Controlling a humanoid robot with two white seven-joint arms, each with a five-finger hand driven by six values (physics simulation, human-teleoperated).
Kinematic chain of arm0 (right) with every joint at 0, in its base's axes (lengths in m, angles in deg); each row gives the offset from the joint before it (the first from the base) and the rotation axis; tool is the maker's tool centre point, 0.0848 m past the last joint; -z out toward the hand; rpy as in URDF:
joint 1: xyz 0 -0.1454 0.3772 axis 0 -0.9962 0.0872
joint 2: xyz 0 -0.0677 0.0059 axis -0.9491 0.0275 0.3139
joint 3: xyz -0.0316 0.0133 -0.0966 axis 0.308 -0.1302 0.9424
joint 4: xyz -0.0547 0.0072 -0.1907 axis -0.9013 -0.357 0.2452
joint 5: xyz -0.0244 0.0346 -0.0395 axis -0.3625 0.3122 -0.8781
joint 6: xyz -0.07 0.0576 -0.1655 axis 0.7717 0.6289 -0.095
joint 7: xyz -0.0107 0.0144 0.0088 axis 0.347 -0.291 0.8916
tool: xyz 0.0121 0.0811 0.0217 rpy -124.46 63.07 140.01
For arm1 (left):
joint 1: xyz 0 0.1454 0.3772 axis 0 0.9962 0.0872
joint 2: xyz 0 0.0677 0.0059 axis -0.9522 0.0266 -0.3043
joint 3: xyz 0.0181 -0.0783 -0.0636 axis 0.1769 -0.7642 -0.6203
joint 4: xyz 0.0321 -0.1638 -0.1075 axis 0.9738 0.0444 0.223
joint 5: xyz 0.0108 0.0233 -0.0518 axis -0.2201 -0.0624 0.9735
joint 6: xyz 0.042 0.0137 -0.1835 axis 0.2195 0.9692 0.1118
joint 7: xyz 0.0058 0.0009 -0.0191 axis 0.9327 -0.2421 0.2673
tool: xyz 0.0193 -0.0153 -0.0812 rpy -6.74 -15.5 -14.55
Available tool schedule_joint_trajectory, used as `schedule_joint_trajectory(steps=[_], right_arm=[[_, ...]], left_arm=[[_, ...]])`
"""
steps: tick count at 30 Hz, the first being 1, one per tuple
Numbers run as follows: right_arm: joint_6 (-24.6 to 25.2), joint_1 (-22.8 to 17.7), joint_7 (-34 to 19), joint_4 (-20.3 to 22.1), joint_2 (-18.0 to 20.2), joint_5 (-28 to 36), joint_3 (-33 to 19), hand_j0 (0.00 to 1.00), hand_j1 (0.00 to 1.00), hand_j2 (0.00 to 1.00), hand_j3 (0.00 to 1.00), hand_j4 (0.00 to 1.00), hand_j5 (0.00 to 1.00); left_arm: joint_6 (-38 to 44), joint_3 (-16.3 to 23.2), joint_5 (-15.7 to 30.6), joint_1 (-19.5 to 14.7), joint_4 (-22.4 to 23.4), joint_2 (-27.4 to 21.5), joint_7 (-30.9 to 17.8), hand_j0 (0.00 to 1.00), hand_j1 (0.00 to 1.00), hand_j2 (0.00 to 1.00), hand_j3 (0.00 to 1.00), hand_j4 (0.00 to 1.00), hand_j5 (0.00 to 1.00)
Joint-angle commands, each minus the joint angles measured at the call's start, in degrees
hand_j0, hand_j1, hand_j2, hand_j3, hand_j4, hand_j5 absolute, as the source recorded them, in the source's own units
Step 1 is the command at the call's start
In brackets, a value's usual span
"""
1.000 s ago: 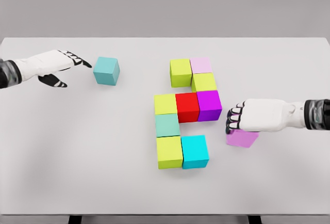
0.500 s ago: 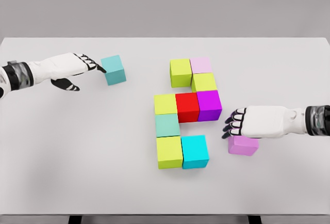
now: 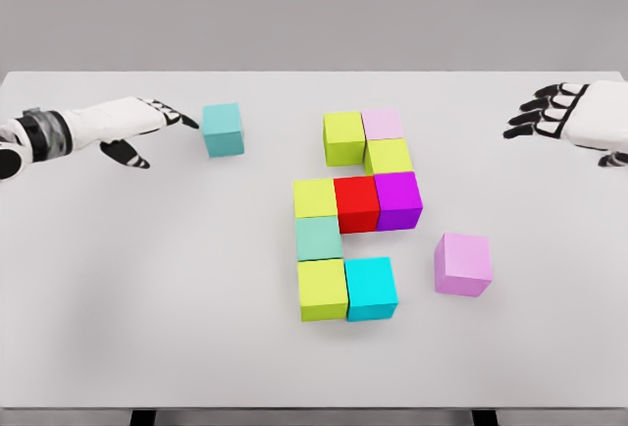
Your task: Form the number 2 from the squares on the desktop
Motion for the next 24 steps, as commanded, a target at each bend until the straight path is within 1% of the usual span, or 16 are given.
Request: schedule_joint_trajectory(steps=[1,3,4,5,6,7,8,11,12,14,16,18,19,21,22,24], right_arm=[[0.1,1.6,0.2,-1.8,2.0,0.4,12.5,0.99,0.99,0.99,0.99,0.99,0.99],[0.1,5.4,0.2,-3.4,1.7,-1.1,18.8,0.98,0.98,0.98,0.98,0.98,0.98],[0.1,5.6,0.2,-3.4,1.7,-2.2,19.0,0.96,0.96,0.96,0.96,0.96,0.96],[0.1,7.2,0.2,-3.0,1.7,-4.8,21.4,0.84,0.84,0.84,0.84,0.84,0.84],[0.1,9.3,0.3,-2.8,1.6,-5.9,23.6,0.77,0.77,0.77,0.77,0.77,0.77],[0.1,11.1,0.2,-2.7,1.6,-6.7,26.1,0.66,0.66,0.66,0.66,0.66,0.66],[0.1,12.8,0.3,-2.1,1.4,-7.1,26.8,0.62,0.62,0.62,0.62,0.62,0.62],[0.1,14.1,0.2,-1.9,-0.2,-8.6,28.9,0.61,0.61,0.61,0.61,0.61,0.61],[0.1,14.2,0.2,0.4,0.0,-10.5,29.2,0.6,0.6,0.6,0.6,0.6,0.6],[0.1,15.0,0.2,2.2,0.0,-11.8,30.4,0.58,0.58,0.58,0.58,0.58,0.58],[0.1,17.8,0.3,2.6,-0.6,-12.4,34.2,0.55,0.55,0.55,0.55,0.55,0.55],[0.1,18.3,1.2,2.1,-1.0,-12.5,35.0,0.55,0.55,0.55,0.55,0.55,0.55],[0.1,18.3,4.2,1.8,-1.2,-12.5,35.0,0.55,0.55,0.55,0.55,0.55,0.55],[0.1,18.3,12.0,-1.5,-2.7,-13.1,35.3,0.55,0.55,0.55,0.55,0.55,0.55],[0.1,18.5,15.0,-2.8,-3.7,-13.7,36.9,0.55,0.55,0.55,0.55,0.55,0.55],[0.1,19.3,15.8,-2.9,-3.7,-14.0,37.4,0.55,0.55,0.55,0.55,0.55,0.55]], left_arm=[[0.1,-0.1,0.2,0.0,1.4,0.7,-0.2,0.9,0.9,0.9,0.9,0.9,0.9],[0.1,-0.1,0.2,-0.1,1.7,0.8,-0.2,0.9,0.9,0.9,0.9,0.9,0.9],[0.1,-0.1,0.2,-0.1,1.7,0.9,-0.2,0.9,0.9,0.9,0.9,0.9,0.9],[0.1,-0.1,0.2,-0.3,1.8,0.9,-0.2,0.9,0.9,0.9,0.9,0.9,0.9],[0.1,-0.1,0.2,-0.4,1.9,0.9,-0.2,0.9,0.9,0.9,0.9,0.9,0.9],[0.1,-0.1,0.2,-0.8,2.8,1.1,-0.2,0.9,0.9,0.9,0.9,0.9,0.9],[0.1,-0.1,0.2,-1.3,3.9,1.8,-0.2,0.9,0.9,0.9,0.9,0.9,0.9],[0.1,-0.1,0.2,-1.8,4.9,2.0,-0.3,0.9,0.9,0.9,0.9,0.9,0.9],[0.1,-0.1,0.2,-1.8,5.3,2.6,-0.3,0.9,0.9,0.9,0.9,0.9,0.9],[0.1,-0.1,0.1,-2.1,5.9,3.0,-0.3,0.9,0.9,0.9,0.9,0.9,0.9],[0.1,-0.1,0.1,-2.2,6.0,3.4,-1.0,0.9,0.9,0.9,0.9,0.9,0.9],[0.1,-0.1,0.0,-2.5,6.0,4.0,-1.0,0.9,0.9,0.9,0.9,0.9,0.9],[0.1,-0.1,0.0,-2.5,6.0,4.2,-1.1,0.9,0.9,0.9,0.9,0.9,0.9],[0.1,-0.1,-0.1,-2.5,5.9,4.7,-1.1,0.9,0.9,0.9,0.9,0.9,0.9],[0.1,-0.1,-0.1,-2.5,5.9,4.7,-1.1,0.9,0.9,0.9,0.9,0.9,0.9],[0.1,-0.1,-0.1,-2.5,5.6,4.8,-1.1,0.9,0.9,0.9,0.9,0.9,0.9]])
